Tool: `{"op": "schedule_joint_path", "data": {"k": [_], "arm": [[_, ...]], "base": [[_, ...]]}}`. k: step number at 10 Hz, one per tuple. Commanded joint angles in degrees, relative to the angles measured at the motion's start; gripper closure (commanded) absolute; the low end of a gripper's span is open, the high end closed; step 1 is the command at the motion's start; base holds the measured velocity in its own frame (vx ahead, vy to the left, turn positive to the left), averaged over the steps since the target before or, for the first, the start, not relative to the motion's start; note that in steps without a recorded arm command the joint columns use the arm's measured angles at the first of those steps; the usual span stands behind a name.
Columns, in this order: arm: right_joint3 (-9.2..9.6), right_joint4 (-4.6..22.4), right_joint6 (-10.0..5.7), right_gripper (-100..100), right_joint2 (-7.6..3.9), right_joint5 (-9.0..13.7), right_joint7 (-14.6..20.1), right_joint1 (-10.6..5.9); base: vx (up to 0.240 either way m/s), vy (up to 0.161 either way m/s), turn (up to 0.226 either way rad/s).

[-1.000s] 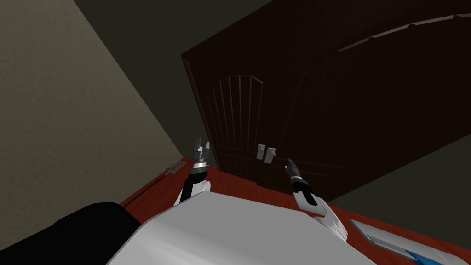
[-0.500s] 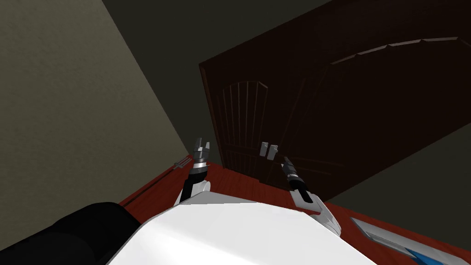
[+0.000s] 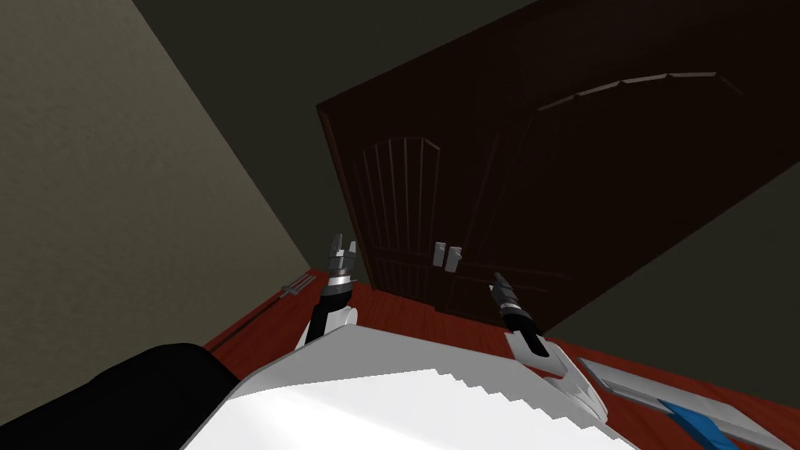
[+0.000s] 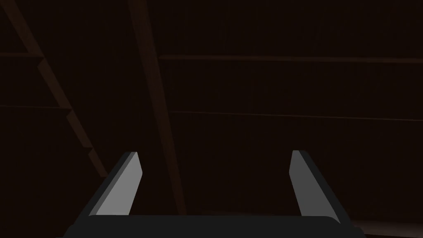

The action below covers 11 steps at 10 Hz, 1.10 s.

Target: Pull the door open

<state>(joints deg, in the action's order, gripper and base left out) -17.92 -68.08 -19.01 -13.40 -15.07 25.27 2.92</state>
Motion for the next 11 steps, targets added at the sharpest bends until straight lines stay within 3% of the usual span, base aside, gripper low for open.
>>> {"op": "schedule_joint_path", "data": {"k": [1,5,6,7,11], "arm": [[0.03,0.1,0.04,-100,0.26,0.0,-0.2,-0.45],[2.28,-0.5,-0.53,-100,1.88,-0.3,-0.5,-2.94],[1.48,1.0,-0.98,-100,1.72,-0.3,-0.8,-3.12],[1.48,1.0,-0.98,100,1.72,-0.3,-0.8,-3.12],[1.48,1.0,-0.98,100,1.72,-0.3,-0.8,-3.12]], "base": [[0.187,-0.009,0.063],[0.204,0.060,0.132],[0.107,0.048,0.034],[-0.015,-0.005,-0.031],[-0.027,-0.014,-0.003]]}}
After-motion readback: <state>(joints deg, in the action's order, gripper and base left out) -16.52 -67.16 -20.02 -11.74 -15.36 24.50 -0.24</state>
